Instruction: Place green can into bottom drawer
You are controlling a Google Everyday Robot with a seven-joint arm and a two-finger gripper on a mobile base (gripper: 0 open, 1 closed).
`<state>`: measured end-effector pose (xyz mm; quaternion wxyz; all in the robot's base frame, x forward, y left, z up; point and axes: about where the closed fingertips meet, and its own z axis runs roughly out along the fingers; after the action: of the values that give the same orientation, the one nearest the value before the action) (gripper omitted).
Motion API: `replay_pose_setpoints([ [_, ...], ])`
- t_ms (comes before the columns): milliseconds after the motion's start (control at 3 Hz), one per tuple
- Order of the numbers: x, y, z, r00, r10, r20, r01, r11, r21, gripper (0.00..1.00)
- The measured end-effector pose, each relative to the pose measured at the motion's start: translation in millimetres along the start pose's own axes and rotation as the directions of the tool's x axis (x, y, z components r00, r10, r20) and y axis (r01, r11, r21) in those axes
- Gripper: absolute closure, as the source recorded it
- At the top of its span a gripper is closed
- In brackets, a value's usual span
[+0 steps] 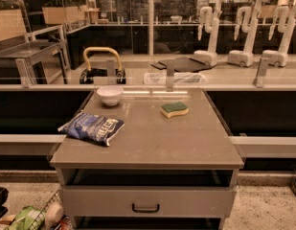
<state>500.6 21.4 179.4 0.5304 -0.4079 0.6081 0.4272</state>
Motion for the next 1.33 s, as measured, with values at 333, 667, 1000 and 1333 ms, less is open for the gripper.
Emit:
replay_pose_setpoints([
  [333,0,1,2,1.0,0.001,0.002,-0.001,1.0,-0.003,0.27],
  [667,0,3,4,1.0,0.003,0.003,-0.003,1.0,-0.006,0.04],
  [1000,-3,3,5,1.0,0.003,0.007,-0.003,0.9999,-0.013,0.0],
  [1333,-20,1,7,1.0,0.0,0.025,0.002,0.9989,-0.048,0.0],
])
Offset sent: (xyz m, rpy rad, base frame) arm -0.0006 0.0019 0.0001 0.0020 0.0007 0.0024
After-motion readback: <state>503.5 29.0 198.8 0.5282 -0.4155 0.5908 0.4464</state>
